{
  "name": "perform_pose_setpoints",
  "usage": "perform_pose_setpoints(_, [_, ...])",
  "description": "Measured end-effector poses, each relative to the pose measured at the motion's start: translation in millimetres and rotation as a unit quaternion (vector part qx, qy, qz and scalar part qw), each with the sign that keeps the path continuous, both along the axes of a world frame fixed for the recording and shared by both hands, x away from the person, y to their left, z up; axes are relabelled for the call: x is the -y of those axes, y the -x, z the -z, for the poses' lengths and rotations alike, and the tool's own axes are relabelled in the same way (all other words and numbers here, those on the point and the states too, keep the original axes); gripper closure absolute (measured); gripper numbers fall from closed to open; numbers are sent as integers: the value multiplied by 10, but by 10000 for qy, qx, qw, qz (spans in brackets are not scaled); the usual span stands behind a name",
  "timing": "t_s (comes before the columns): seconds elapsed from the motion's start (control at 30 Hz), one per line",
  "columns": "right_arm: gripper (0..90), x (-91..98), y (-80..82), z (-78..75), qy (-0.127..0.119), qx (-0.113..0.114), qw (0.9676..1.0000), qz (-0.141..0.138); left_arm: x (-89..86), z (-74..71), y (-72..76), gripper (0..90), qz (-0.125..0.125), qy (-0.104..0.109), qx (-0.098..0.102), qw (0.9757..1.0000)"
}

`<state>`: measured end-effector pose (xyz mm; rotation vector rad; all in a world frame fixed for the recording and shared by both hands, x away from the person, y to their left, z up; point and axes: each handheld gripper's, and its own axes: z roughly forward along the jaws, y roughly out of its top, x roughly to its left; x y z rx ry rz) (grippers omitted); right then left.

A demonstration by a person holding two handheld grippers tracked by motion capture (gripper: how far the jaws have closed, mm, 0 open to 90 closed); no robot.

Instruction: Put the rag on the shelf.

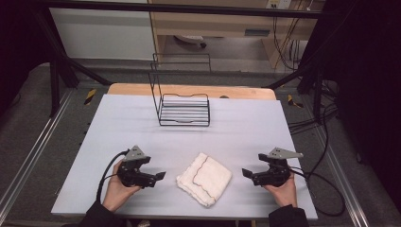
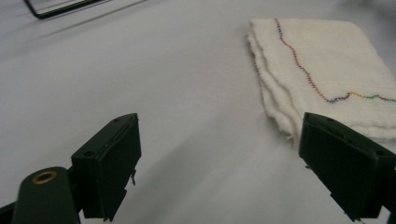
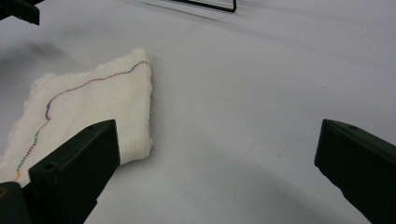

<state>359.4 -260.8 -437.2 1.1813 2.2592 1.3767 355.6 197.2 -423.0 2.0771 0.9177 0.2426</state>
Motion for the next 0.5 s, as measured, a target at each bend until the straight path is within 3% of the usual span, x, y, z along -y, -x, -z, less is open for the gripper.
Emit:
perform_pose_setpoints(0.27, [8, -9, 4, 4, -16, -18, 10000, -1, 406, 62, -6, 229, 188, -97, -264, 9994])
perform_pose_setpoints(0.5, [9, -41, 7, 5, 31, -44, 10000, -15, 549, 132, -39, 341, 228, -71, -579, 9980])
